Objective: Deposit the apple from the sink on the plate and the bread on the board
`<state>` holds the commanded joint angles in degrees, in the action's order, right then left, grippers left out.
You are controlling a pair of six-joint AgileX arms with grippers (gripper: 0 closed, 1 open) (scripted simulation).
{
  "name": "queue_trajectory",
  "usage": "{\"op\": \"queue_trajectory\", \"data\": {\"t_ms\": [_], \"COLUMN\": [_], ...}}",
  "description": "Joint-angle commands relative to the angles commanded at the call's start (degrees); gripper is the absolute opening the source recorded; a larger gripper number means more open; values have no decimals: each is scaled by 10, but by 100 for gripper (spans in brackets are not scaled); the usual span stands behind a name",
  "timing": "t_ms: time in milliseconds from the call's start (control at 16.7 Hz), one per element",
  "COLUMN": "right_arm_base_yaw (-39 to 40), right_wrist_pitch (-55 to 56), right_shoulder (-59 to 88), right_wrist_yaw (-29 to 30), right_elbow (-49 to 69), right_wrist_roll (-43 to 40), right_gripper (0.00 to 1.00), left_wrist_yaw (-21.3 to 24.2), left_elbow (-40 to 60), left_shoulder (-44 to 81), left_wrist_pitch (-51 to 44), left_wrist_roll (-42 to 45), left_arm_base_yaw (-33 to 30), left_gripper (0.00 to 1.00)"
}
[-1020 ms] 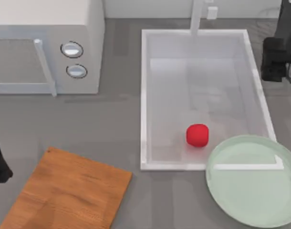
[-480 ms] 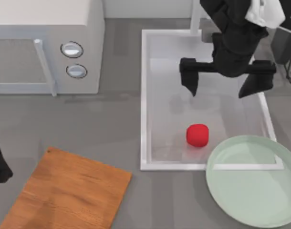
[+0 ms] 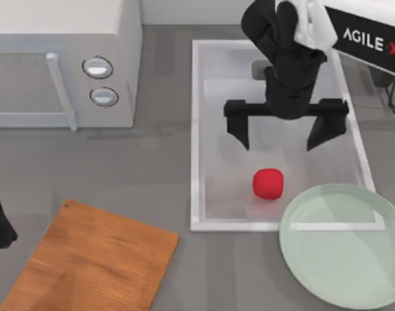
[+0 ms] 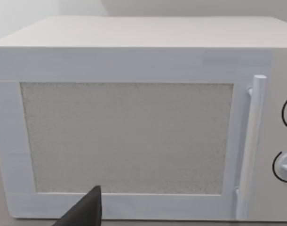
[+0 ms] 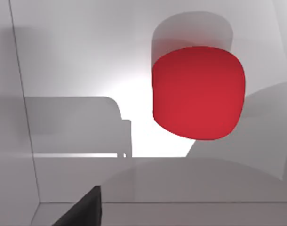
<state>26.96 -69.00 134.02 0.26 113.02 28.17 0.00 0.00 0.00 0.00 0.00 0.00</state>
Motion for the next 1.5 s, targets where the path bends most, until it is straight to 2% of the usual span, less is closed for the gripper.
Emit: {"op": "queue_trajectory", "data": {"t_ms": [300,780,1140,1500], "right_arm_base_yaw": [-3,0,1,1], "right_wrist_pitch": [23,240,260,260], "right_shoulder": [12,120,136,136], "right_wrist_yaw": [0,1,2,2], "right_elbow": [-15,-112,-124,-124], "right_wrist_roll": [-1,1,2,2], "right_gripper": [100,100,100,55], "left_wrist_yaw": [0,0,0,0], "left_elbow": [0,0,0,0], "left_shoulder": [0,0,0,0], "left_wrist_pitch": [0,0,0,0], "left_wrist_roll": [0,0,0,0], "left_arm_base_yaw": [0,0,0,0], "left_gripper": [100,100,100,100]}}
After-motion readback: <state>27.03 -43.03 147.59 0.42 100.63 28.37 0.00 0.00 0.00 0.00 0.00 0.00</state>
